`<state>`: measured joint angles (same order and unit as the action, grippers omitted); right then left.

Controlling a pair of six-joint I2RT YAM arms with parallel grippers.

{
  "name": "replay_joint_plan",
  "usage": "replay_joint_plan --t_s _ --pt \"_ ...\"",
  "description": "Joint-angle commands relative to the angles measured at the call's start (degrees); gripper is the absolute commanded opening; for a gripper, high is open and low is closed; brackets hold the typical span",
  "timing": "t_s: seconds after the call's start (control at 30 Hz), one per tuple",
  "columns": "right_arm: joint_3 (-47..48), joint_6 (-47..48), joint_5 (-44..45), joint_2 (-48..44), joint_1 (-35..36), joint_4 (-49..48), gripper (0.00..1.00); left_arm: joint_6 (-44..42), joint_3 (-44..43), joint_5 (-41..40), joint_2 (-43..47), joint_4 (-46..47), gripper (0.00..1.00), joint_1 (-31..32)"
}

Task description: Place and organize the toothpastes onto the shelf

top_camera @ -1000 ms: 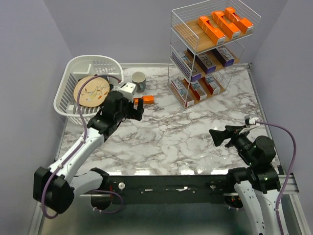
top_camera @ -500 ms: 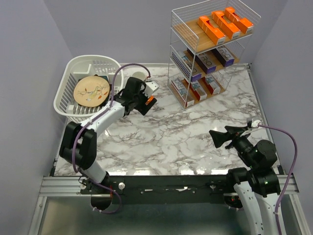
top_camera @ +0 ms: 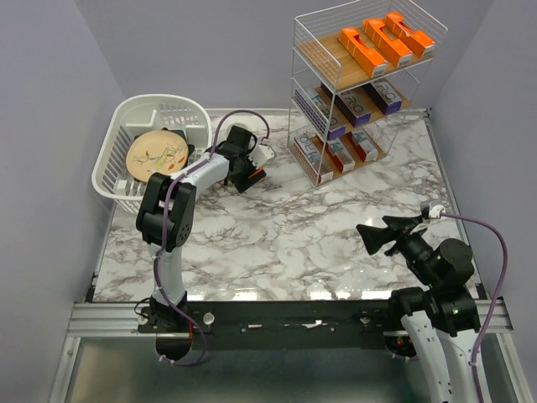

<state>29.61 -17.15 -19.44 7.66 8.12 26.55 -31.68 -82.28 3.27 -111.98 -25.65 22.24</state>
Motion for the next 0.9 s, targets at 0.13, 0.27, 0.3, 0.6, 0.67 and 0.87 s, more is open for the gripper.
replay_joint_plan --t_s 0.13,0.27,0.3,0.6,0.67,0.87 --pt "-0.3 -0.2 -2.3 1.2 -0.3 -1.2 1.00 -5.8 -2.1 -4.5 -2.9 -3.8 0.79 -0.1" --pt "-0.4 -0.1 -2.4 1.6 -0.3 -1.4 1.00 -5.8 -3.4 -5.6 -3.7 -3.8 0.79 0.1" --pt "-0.5 -0.1 -2.5 1.7 -0.4 -1.5 0.99 -5.7 -3.6 -4.5 -3.5 -3.9 0.78 0.2" --pt "-0.8 -0.1 -2.5 2.4 -0.4 -1.8 1.00 -5.5 -3.2 -4.0 -4.6 -5.8 0.62 1.3" --pt "-0.8 -0.1 -2.7 2.4 -0.3 -1.9 1.00 -5.4 -2.9 -4.3 -4.5 -6.4 0.61 1.7" --pt "-1.0 -0.2 -3.2 2.4 -0.4 -2.3 1.00 -4.0 -0.1 -6.0 -2.2 -6.7 0.51 4.0"
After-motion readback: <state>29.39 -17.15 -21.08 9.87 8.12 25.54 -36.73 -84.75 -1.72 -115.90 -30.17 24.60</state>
